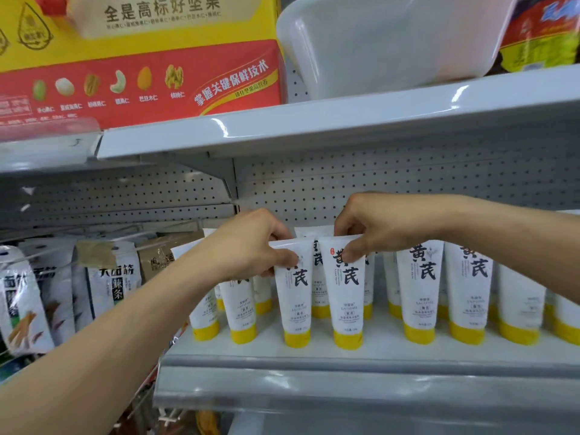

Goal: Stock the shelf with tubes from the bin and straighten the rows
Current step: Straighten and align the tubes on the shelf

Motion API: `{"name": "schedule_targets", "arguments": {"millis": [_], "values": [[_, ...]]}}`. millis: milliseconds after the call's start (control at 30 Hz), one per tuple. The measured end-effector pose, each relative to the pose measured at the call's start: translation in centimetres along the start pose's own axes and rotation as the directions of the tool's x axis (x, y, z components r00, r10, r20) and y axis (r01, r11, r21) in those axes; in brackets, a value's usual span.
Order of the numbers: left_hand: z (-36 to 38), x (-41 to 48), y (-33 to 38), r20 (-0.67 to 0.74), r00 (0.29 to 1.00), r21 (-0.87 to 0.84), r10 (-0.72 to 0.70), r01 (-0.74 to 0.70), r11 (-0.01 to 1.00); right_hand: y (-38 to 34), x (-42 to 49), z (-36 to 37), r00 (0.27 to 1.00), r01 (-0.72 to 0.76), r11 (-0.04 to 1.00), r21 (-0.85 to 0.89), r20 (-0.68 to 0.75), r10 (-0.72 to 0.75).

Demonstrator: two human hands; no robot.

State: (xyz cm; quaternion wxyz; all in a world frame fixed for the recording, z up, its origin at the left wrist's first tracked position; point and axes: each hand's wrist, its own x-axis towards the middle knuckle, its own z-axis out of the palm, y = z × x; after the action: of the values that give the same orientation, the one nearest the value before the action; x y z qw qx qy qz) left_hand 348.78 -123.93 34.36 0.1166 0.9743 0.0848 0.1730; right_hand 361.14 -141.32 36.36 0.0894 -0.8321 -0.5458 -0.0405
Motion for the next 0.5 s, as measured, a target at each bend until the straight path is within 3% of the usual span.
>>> {"name": "schedule_targets", "arguments": {"millis": [300,500], "values": [[1.2,2.2,-0.4,0.04,0.996,-0.21,0.082,-0.072,0.975,0.9,-1.1,-0.5,0.998,-0.055,0.998,-0.036,0.018,0.055],[1.3,3.0,-0.2,0.063,0.992,-0.219,0.114,-0.097,0.971,1.0,-1.4,-0.6,0.997,-0.077,0.995,-0.06,0.017,0.078]]}}
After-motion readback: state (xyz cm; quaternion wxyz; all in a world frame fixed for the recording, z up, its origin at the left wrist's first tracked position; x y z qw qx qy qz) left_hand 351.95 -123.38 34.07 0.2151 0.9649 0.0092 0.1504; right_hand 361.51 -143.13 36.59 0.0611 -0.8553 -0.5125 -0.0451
